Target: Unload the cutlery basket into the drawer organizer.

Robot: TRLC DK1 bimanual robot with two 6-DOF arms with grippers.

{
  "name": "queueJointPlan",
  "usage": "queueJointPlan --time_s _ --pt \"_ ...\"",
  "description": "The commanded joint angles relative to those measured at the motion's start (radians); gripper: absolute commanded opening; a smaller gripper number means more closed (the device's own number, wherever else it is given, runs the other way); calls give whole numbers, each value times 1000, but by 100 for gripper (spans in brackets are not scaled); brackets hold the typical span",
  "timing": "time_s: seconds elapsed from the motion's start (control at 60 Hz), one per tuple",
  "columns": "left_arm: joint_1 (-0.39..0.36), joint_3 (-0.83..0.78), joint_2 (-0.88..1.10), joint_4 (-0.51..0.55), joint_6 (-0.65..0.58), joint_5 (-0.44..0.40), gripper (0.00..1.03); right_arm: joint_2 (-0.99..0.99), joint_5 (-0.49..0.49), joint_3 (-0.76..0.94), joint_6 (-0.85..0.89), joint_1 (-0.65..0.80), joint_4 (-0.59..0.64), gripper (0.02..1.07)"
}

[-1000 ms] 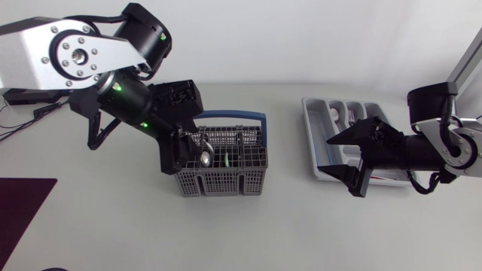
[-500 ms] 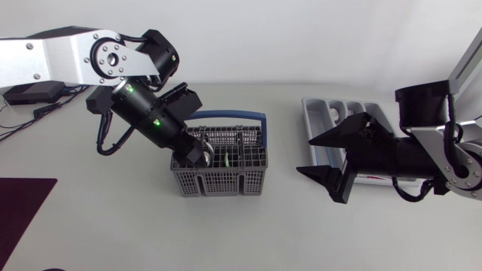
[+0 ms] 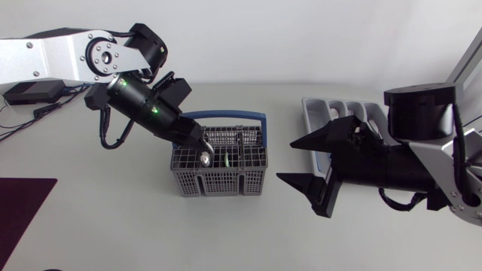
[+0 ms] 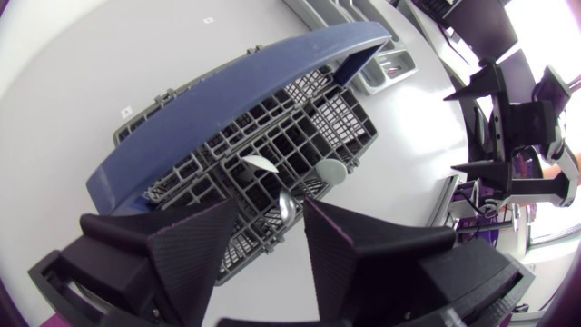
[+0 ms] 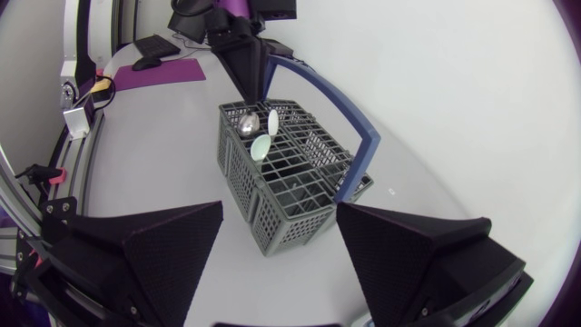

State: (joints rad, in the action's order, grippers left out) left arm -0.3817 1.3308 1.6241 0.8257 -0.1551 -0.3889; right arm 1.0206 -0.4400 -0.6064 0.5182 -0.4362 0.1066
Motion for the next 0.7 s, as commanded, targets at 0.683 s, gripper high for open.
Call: queueJointPlan --time_s 0.683 --pt "-49 -81 53 -37 78 -11 42 -65 27 79 -55 -44 -24 92"
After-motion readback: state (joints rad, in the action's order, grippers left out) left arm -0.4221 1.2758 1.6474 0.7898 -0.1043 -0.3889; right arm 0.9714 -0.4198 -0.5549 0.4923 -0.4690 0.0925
